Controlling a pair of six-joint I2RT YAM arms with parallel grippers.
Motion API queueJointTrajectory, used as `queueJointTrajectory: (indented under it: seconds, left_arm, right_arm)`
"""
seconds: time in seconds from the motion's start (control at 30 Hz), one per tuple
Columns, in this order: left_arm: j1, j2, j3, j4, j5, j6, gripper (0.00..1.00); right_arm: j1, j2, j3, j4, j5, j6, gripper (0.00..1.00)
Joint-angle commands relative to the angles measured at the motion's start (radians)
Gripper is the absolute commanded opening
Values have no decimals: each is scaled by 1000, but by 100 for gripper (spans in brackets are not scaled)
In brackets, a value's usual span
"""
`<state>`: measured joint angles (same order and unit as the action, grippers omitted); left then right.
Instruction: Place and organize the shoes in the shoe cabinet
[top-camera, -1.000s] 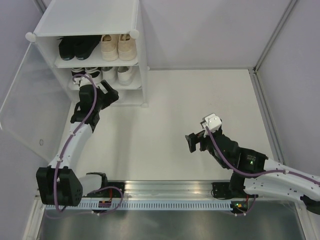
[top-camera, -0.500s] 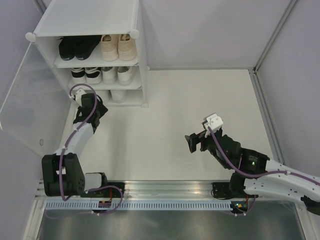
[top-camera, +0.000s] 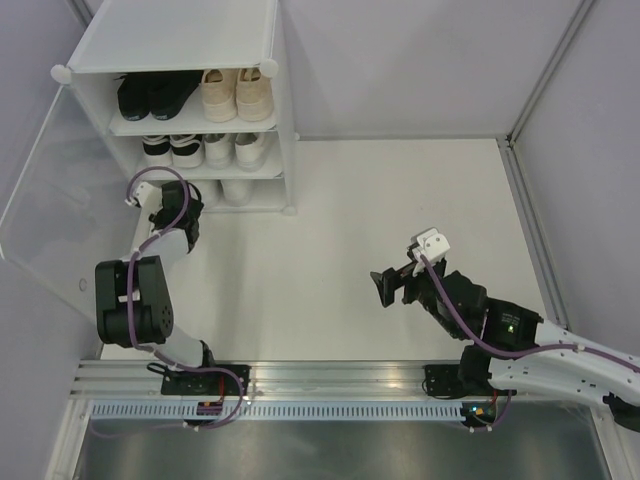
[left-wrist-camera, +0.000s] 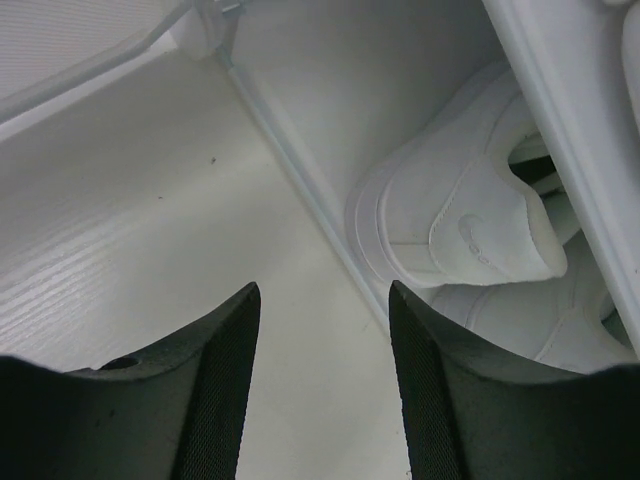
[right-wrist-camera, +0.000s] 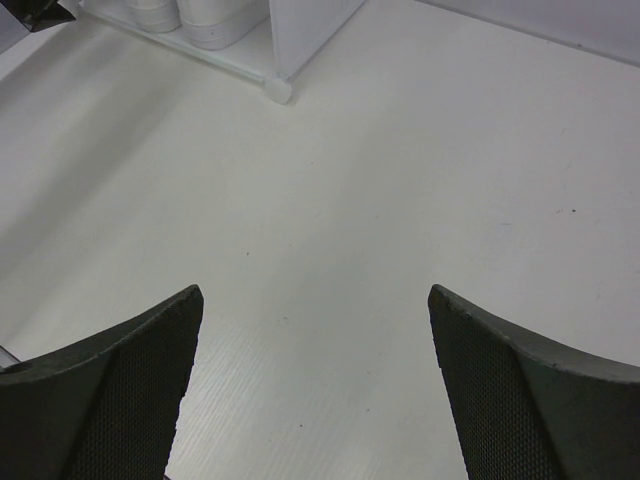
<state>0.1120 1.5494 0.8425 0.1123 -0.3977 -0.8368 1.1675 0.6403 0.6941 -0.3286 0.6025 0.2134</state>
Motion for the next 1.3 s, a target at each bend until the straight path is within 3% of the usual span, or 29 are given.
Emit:
queueJointTrajectory:
  seconds: [0.0,0.07,0.5,0.73,1.27]
  left_arm:
    - [3,12,4,116,-142,-119,58]
    - [3,32,-13,174,-156,-120,58]
    - [41,236,165,113,-26,-94,61]
    - [40,244,164,145,89,-99,61]
    - [41,233,178,164,187,-94,62]
  right_arm:
    - [-2,-21,-7,28,-3,0,97]
    - [-3,-24,-7,26,-3,0,97]
    - [-3,7,-5,25,-3,-8,97]
    - [-2,24,-4,33,-3,-11,97]
    - [-3,21,-8,40,-4,-11,97]
